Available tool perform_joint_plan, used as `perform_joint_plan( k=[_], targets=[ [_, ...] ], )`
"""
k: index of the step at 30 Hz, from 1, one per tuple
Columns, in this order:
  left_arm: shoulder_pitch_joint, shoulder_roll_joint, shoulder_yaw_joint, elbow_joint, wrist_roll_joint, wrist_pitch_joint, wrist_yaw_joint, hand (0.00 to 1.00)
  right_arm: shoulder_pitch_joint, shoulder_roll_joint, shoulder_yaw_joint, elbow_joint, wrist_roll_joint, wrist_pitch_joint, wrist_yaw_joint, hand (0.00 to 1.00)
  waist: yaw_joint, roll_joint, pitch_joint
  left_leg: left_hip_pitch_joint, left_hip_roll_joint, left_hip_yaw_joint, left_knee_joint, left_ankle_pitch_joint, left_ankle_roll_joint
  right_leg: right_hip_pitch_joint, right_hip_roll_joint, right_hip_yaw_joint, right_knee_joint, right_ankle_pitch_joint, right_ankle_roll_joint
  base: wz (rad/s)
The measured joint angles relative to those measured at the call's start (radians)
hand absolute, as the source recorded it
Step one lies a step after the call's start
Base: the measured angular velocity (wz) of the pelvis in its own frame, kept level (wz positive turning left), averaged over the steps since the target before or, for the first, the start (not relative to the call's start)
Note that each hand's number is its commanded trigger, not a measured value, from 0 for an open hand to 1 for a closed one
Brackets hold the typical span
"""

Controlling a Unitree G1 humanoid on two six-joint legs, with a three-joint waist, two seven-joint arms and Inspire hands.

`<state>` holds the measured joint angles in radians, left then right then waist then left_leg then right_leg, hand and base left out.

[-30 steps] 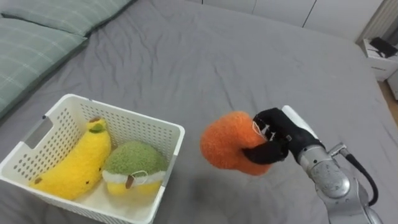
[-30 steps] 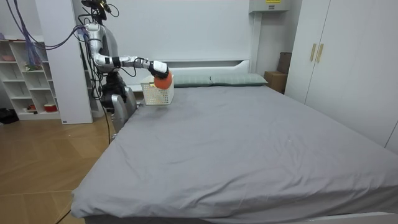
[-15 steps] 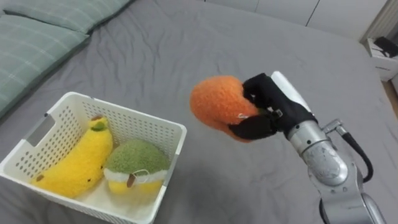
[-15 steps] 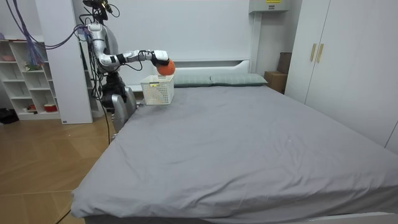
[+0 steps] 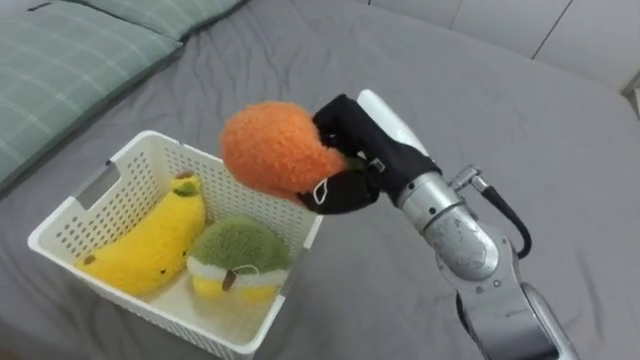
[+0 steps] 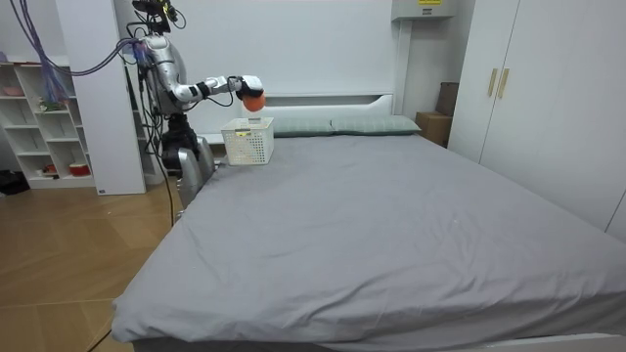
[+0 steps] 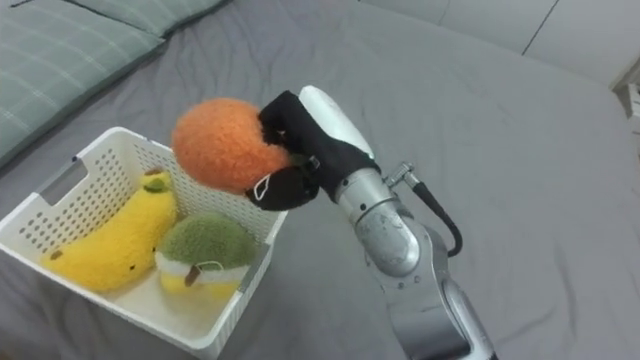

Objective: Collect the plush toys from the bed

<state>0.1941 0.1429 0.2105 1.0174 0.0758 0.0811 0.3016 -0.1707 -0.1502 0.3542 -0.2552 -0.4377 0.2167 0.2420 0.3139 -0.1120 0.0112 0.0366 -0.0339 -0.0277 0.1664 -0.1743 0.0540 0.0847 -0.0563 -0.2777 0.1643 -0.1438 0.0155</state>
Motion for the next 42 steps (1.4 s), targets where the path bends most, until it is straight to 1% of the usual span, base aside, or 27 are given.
perform_joint_plan(
  k=[1,2,3,4,6,8,9,10,12,14,16,18,20,23,25,28,34,39,42],
  targets=[
    [-0.003,0.0,0.0,0.007,0.002,0.001,-0.001,0.0,-0.011,0.0,0.008,0.004,0.0,0.0,0.002,0.66,0.005,0.0,0.0006,-0.003,-0.001,-0.005,0.0,0.0,0.0,-0.001,-0.001,-0.003,0.0,0.0,0.0,0.11],
    [-0.004,0.0,-0.003,0.008,0.004,0.001,-0.001,0.0,-0.016,0.0,0.013,0.004,0.0,0.0,0.002,0.55,0.012,0.0,0.0007,-0.004,-0.001,-0.005,0.0,0.0,0.0,-0.002,-0.001,-0.003,0.0,0.0,0.0,0.05],
    [-0.009,0.0,-0.009,0.014,0.004,0.001,-0.002,0.0,-0.025,0.0,0.027,0.004,0.008,0.0,0.003,0.2,0.024,0.0,0.0008,-0.007,-0.001,-0.006,0.0,0.0,0.0,-0.004,0.0,-0.003,-0.001,0.0,0.0,0.0],
    [-0.011,0.0,-0.014,0.015,0.004,0.003,-0.006,0.0,-0.031,0.0,0.044,0.004,0.014,0.0,0.007,0.0,0.034,0.0,0.0009,-0.009,-0.001,-0.007,0.001,0.0,0.0,-0.004,0.0,-0.006,-0.002,0.0,0.0,0.03],
    [-0.019,0.0,-0.03,0.015,0.007,0.004,-0.009,0.0,-0.048,0.002,0.078,0.007,0.014,0.0,0.013,0.0,0.048,0.0,0.0009,-0.016,-0.002,-0.012,0.001,0.0,-0.001,-0.004,-0.001,-0.018,-0.011,0.0,0.0,0.09],
    [-0.028,0.002,-0.052,0.015,0.006,0.005,-0.01,0.0,-0.07,0.009,0.116,0.017,0.007,0.0,0.014,0.0,0.053,0.0,0.0018,-0.021,-0.004,-0.02,0.001,0.002,-0.002,-0.004,-0.002,-0.025,-0.013,0.0,0.0,0.14],
    [-0.032,0.006,-0.069,0.013,0.007,0.005,-0.011,0.0,-0.089,0.021,0.14,0.029,0.005,0.0,0.017,0.0,0.056,-0.001,0.0028,-0.025,-0.004,-0.024,0.002,0.002,-0.002,-0.006,-0.001,-0.027,-0.014,0.0,0.0,0.06],
    [-0.038,0.009,-0.079,0.013,0.007,0.005,-0.013,0.0,-0.108,0.03,0.158,0.044,0.004,0.0,0.019,0.0,0.07,-0.005,0.0051,-0.029,-0.004,-0.025,0.001,0.003,-0.003,-0.011,-0.001,-0.027,-0.014,0.0,0.0,0.0],
    [-0.054,0.013,-0.098,0.013,0.006,0.008,-0.014,0.0,-0.133,0.031,0.186,0.068,0.002,0.0,0.02,0.0,0.078,-0.014,0.0078,-0.034,-0.004,-0.029,0.002,0.004,-0.004,-0.017,-0.001,-0.029,-0.014,0.0,0.0,0.02],
    [-0.063,0.017,-0.117,0.013,0.006,0.012,-0.014,0.0,-0.134,0.028,0.213,0.084,-0.001,0.001,0.02,0.0,0.088,-0.02,0.0063,-0.035,-0.005,-0.032,0.003,0.004,-0.004,-0.016,-0.001,-0.033,-0.015,0.0,0.0,0.05],
    [-0.069,0.018,-0.124,0.005,0.005,0.024,-0.015,0.0,-0.134,0.026,0.239,0.099,0.006,0.003,0.021,0.0,0.092,-0.028,0.0093,-0.035,-0.006,-0.032,0.003,0.004,-0.004,-0.015,-0.002,-0.036,-0.015,0.0,0.0,0.0],
    [-0.07,0.023,-0.139,0.001,0.006,0.024,-0.015,0.0,-0.134,0.02,0.251,0.103,0.009,0.003,0.021,0.0,0.093,-0.03,0.0099,-0.036,-0.006,-0.033,0.005,0.004,-0.003,-0.015,-0.002,-0.039,-0.015,0.0,0.0,0.0],
    [-0.073,0.026,-0.139,0.0,0.006,0.024,-0.015,0.0,-0.134,0.02,0.251,0.109,0.009,0.003,0.021,0.0,0.091,-0.03,0.0099,-0.038,-0.006,-0.033,0.007,0.004,-0.003,-0.015,-0.002,-0.04,-0.015,0.0,0.0,0.0],
    [-0.072,0.037,-0.138,-0.004,0.005,0.024,-0.015,0.0,-0.134,0.018,0.25,0.116,0.009,0.003,0.02,0.0,0.076,-0.03,0.0101,-0.044,-0.008,-0.039,0.015,0.004,-0.003,-0.015,-0.003,-0.039,-0.015,0.0,0.0,0.06],
    [-0.072,0.041,-0.138,-0.004,0.004,0.024,-0.018,0.0,-0.134,0.009,0.249,0.121,0.01,0.003,0.018,0.0,0.072,-0.029,0.0102,-0.044,-0.008,-0.039,0.017,0.004,-0.003,-0.015,-0.003,-0.036,-0.014,0.0,0.001,0.0],
    [-0.071,0.042,-0.136,-0.008,0.005,0.024,-0.031,0.0,-0.133,-0.008,0.248,0.122,0.009,0.003,0.018,0.0,0.071,-0.029,0.0104,-0.044,-0.009,-0.037,0.019,0.004,-0.003,-0.015,-0.003,-0.029,-0.014,0.0,0.0,0.0],
    [-0.073,0.042,-0.135,-0.03,0.005,0.026,-0.058,0.0,-0.131,-0.01,0.247,0.122,0.032,0.002,0.018,0.0,0.068,-0.027,0.0109,-0.043,-0.009,-0.037,0.019,0.003,-0.003,-0.015,-0.003,-0.028,-0.014,0.0,0.001,0.0],
    [-0.07,0.042,-0.133,-0.03,0.006,0.026,-0.068,0.0,-0.131,-0.017,0.24,0.122,0.038,0.001,0.018,0.0,0.069,-0.023,0.013,-0.042,-0.009,-0.035,0.018,0.004,-0.003,-0.016,-0.003,-0.025,-0.014,0.0,0.001,0.0],
    [-0.067,0.041,-0.127,-0.03,0.006,0.026,-0.068,0.0,-0.131,-0.021,0.229,0.121,0.038,0.0,0.018,0.0,0.069,-0.023,0.0127,-0.04,-0.009,-0.034,0.017,0.004,-0.003,-0.015,-0.003,-0.024,-0.014,0.0,0.001,0.0]
  ],
)
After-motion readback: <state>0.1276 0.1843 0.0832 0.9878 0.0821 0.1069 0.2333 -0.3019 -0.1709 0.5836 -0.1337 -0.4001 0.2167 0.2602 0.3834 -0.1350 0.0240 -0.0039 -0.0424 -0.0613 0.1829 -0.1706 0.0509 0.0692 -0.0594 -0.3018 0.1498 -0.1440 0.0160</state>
